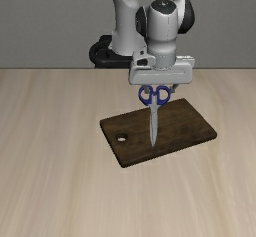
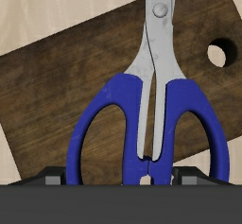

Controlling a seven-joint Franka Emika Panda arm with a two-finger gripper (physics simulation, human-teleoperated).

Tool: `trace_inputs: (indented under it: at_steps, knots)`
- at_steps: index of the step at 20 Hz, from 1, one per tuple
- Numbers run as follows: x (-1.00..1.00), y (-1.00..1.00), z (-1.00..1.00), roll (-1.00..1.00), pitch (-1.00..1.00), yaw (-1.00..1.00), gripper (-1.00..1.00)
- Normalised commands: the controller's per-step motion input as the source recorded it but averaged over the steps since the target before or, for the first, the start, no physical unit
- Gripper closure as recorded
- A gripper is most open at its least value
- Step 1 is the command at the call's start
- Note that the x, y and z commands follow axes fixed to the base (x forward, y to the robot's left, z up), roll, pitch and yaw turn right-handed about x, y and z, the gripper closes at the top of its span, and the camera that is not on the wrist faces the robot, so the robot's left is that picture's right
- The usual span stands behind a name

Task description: Pick up the scissors and place it on the cutting board

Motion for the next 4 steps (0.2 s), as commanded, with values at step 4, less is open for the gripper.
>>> trace_inputs:
  at_steps: [4]
  knots:
    - [0.0,0.0,0.0,0.0,0.0,0.0,-1.0]
